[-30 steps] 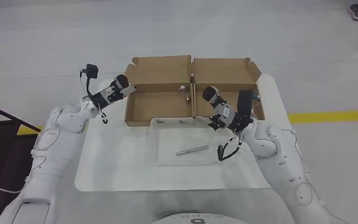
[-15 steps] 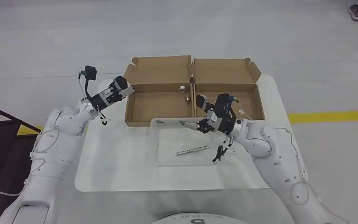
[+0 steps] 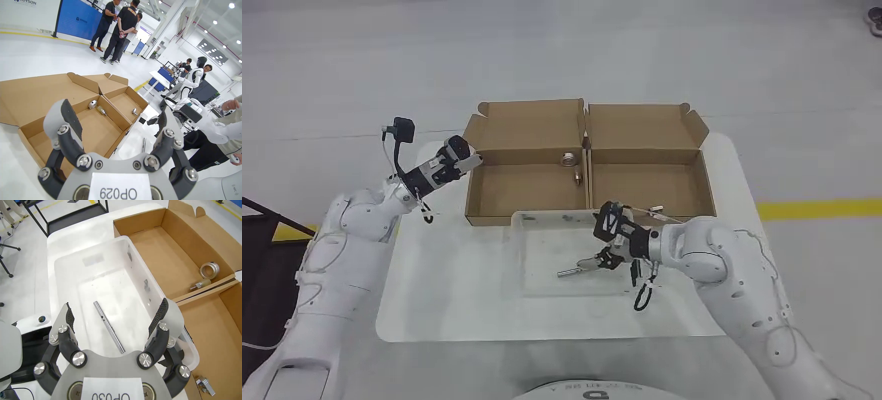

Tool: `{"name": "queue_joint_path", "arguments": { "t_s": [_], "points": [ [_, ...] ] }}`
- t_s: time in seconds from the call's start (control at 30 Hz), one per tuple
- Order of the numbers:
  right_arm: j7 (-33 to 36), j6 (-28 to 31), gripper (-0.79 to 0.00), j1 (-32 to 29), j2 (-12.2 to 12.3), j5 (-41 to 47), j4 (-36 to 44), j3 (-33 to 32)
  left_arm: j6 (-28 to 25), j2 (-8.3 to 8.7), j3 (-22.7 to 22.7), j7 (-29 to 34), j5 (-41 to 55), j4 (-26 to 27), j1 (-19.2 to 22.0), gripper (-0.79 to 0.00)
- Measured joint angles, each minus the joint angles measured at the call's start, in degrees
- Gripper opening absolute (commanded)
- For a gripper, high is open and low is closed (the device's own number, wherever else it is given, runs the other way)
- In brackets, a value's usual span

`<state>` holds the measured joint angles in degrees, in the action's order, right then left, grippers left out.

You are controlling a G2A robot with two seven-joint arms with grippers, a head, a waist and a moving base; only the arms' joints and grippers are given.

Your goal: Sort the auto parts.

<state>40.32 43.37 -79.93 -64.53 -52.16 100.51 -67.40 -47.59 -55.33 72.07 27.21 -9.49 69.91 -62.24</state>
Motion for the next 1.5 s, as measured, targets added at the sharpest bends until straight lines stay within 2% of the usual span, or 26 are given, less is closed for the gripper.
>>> {"name": "queue_joint_path", "arguments": {
  "t_s": [0.17,0.2,0.3,0.53,1.07,1.23,1.27,1.33,1.5],
  "points": [
    [2.24,-1.73,-0.037,1.03,0.03,-1.42,-0.17,2.19,0.00,0.00,0.00,0.00,0.00,0.00,0.00,0.000],
    [3.03,-1.95,-0.055,1.26,0.02,-1.88,-0.36,2.80,0.00,0.00,0.00,0.00,0.00,0.00,0.00,0.000],
    [5.41,-2.66,-0.182,2.16,-0.03,-3.14,-1.40,4.80,0.00,0.00,0.00,0.00,0.00,0.00,0.00,0.000],
    [8.39,-4.36,-0.314,4.26,-0.22,-5.09,-3.39,8.41,0.00,0.00,0.00,0.00,0.00,0.00,0.00,0.000],
    [11.38,-5.77,-0.274,8.05,-1.07,-6.31,-6.04,16.36,0.00,0.00,0.00,0.00,0.00,0.00,0.00,0.000],
    [11.47,-6.35,-0.323,9.85,-1.54,-5.61,-8.09,18.43,0.00,0.00,0.00,0.00,0.00,0.00,0.00,0.000],
    [11.47,-6.44,-0.363,10.23,-1.63,-5.41,-8.50,18.74,0.00,0.00,0.00,0.00,0.00,0.00,0.00,0.000],
    [11.41,-6.71,-0.394,11.08,-1.83,-4.90,-9.39,19.39,0.00,0.00,0.00,0.00,0.00,0.00,0.00,0.000],
    [11.50,-7.34,-0.425,12.76,-2.21,-4.00,-11.39,20.62,0.00,0.00,0.00,0.00,0.00,0.00,0.00,0.000]
  ]
}}
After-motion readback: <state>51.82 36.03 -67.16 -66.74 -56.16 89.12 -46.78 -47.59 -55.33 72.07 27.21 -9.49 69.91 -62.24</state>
